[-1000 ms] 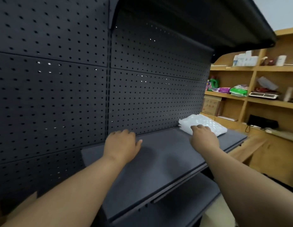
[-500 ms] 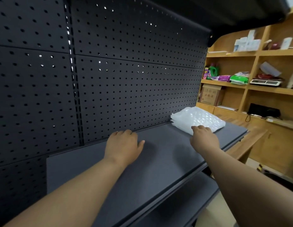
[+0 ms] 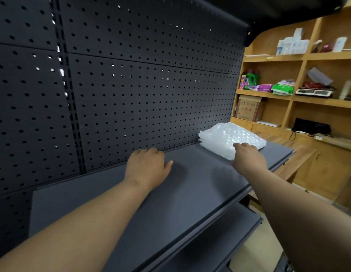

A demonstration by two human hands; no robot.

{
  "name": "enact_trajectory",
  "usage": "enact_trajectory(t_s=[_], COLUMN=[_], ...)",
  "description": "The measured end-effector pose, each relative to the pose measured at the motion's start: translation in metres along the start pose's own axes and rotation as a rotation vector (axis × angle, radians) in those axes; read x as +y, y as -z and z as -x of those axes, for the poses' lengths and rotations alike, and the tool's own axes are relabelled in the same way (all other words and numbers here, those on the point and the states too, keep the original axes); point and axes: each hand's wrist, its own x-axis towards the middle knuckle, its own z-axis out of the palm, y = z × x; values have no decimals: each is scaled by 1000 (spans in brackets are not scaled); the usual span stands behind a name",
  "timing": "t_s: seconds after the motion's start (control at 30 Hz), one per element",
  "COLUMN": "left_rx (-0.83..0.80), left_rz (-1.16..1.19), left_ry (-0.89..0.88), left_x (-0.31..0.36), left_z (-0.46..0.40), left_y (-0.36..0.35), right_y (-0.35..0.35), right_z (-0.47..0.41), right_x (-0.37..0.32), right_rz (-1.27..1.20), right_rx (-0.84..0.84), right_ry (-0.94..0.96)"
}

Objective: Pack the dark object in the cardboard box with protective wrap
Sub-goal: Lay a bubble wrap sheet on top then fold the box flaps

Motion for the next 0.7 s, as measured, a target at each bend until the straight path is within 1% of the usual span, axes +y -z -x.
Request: enact_trajectory(t_s=[0.2,0.27,0.53,0.6,0.7], left_rx=[-23,-26,-47,-41,-18], left_rz=[-14,-20,-22,-8,43], left_ry=[55,71,85,73,23], left_x=[25,34,51,54,55], left_z=[-30,-38,-59,-63,-67], left_y=[-13,-18,-32,-35,-40], right_y=[-20,-27,-45,-49,-52], right_z=[-39,-52,-84,-86,-85], right_x=[24,31,41,41,35], right_rz=[30,25,53,71,8], right_rx=[-111,-125,-122,-111,-55], right_ry=[67,91,177,187,230])
